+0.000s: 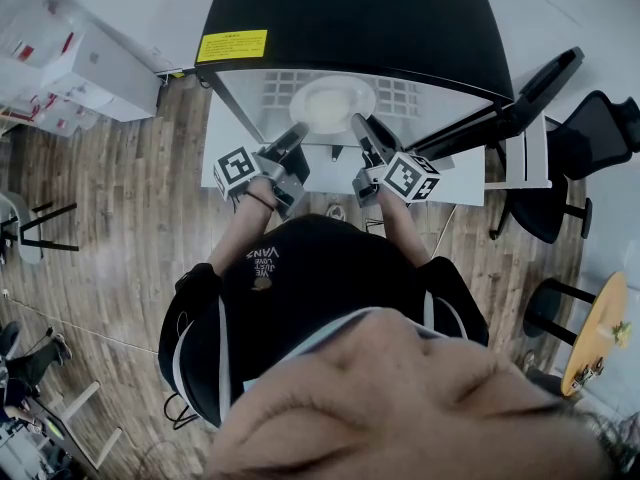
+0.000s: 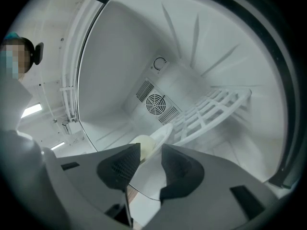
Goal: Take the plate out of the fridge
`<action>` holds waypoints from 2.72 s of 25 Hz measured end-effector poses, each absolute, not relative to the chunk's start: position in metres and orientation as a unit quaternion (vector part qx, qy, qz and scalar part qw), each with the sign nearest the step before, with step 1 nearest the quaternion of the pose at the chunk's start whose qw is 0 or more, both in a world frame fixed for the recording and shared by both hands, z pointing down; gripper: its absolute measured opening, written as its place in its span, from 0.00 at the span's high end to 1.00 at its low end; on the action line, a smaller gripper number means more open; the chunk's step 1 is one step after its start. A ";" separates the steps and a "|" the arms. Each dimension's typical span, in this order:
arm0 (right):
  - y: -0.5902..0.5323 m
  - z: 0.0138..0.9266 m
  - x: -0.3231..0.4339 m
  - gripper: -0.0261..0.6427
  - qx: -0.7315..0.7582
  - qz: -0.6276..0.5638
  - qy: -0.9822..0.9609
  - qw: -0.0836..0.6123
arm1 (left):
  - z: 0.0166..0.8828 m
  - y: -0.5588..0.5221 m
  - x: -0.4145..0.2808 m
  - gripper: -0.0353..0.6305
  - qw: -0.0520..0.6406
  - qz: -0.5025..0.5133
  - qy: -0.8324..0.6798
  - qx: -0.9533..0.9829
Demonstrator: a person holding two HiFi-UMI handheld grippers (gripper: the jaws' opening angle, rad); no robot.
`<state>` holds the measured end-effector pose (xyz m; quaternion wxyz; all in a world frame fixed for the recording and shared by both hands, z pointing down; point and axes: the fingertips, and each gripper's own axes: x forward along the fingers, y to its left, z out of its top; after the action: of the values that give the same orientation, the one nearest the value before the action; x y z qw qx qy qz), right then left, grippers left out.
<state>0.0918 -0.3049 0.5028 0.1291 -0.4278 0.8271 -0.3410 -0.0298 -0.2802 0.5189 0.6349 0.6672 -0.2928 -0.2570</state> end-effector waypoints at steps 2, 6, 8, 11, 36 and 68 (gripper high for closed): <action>-0.305 0.504 0.091 0.75 -0.429 -0.339 0.827 0.127 | 0.520 -0.279 -0.030 0.90 0.637 -0.253 -0.295 0.666; -0.303 0.503 0.091 0.75 -0.432 -0.338 0.827 0.124 | 0.520 -0.280 -0.032 0.90 0.627 -0.247 -0.296 0.677; -0.301 0.503 0.090 0.75 -0.434 -0.338 0.826 0.123 | 0.520 -0.279 -0.033 0.90 0.622 -0.242 -0.298 0.682; -0.299 0.504 0.090 0.75 -0.438 -0.338 0.824 0.122 | 0.516 -0.278 -0.033 0.90 0.620 -0.244 -0.292 0.687; -0.241 0.500 0.075 0.75 -0.494 -0.308 0.803 0.126 | 0.514 -0.238 -0.048 0.90 0.627 -0.205 -0.242 0.711; -0.165 0.498 0.064 0.75 -0.544 -0.287 0.775 0.144 | 0.510 -0.179 -0.055 0.90 0.636 -0.175 -0.178 0.731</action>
<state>0.0644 -0.1647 0.4978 0.1443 -0.5436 0.7753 -0.2873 -0.0550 -0.1787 0.5105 0.6356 0.7306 -0.1778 -0.1750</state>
